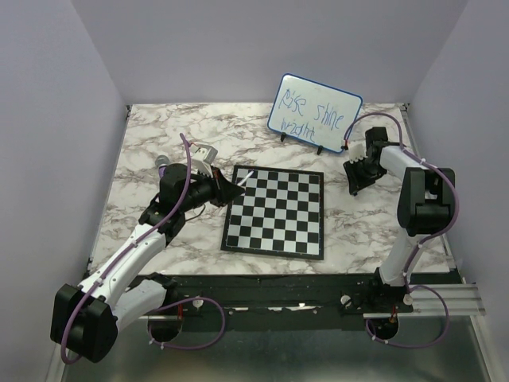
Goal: Write a sentence on the whiteboard
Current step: Pick up the pen cap from the center of the board.
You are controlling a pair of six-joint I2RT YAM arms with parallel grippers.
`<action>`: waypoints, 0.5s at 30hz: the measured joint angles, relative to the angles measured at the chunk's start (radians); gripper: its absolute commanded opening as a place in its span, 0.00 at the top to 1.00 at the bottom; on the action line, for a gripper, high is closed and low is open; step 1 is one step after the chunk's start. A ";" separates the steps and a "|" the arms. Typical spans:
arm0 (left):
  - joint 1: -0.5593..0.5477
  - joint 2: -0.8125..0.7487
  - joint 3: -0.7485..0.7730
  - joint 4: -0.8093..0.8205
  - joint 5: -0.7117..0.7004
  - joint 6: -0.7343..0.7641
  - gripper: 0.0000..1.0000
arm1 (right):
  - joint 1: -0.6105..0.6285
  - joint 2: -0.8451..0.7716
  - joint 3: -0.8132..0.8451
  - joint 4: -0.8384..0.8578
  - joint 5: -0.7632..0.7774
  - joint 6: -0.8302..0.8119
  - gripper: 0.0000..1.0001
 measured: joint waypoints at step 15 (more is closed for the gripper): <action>-0.001 0.008 -0.007 0.024 0.022 -0.003 1.00 | 0.000 -0.019 -0.022 0.014 -0.003 -0.058 0.97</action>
